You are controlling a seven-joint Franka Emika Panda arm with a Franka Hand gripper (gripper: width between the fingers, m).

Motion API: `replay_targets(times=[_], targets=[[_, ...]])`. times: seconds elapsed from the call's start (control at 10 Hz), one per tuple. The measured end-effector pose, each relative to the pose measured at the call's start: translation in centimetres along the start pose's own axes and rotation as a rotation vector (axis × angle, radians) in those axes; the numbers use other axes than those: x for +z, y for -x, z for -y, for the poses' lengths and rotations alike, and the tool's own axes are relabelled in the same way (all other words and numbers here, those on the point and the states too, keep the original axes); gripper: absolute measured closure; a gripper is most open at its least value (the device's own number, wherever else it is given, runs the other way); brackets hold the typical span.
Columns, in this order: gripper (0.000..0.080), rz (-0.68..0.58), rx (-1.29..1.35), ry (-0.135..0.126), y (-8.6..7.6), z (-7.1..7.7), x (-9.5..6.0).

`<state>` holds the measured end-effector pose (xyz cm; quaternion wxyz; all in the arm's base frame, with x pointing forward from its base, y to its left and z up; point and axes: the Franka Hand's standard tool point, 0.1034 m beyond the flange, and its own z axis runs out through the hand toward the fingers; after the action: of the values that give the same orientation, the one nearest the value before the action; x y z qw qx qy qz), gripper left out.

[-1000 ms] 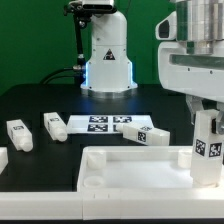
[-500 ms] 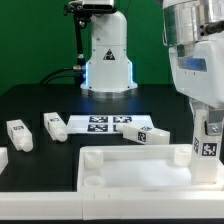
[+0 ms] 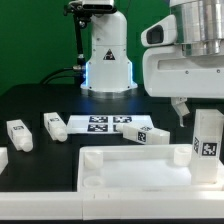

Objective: Assemble desk

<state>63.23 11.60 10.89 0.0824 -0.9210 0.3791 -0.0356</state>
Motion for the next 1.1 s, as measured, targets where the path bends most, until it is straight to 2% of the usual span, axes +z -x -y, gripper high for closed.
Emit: replay_targets(times=[0.2,0.3,0.4,0.5,0.6,0.7,0.8,0.9,1.0,1.1], targets=[[0.0151,-0.001,-0.155,0.001,-0.10,-0.08,0.00],[0.0151,-0.012,-0.377,0.008,-0.38,-0.10,-0.19],[0.0151,-0.017,-0.603,0.026,-0.10,0.07,-0.20],[0.0151,-0.017,-0.703,0.048,0.59,0.35,0.00],[0.0151,-0.016,-0.631,0.042,0.57,0.33,0.04],[0.0282,-0.017,-0.632,0.046,0.39,0.17,0.06],[0.0282,-0.017,-0.619,0.046,0.42,0.17,0.11],[0.0422,-0.018,-0.541,0.045,0.46,0.18,0.13],[0.0500,-0.023,-0.454,0.049,0.12,-0.10,0.15],[0.0500,-0.026,-0.361,0.048,-0.15,-0.11,0.07]])
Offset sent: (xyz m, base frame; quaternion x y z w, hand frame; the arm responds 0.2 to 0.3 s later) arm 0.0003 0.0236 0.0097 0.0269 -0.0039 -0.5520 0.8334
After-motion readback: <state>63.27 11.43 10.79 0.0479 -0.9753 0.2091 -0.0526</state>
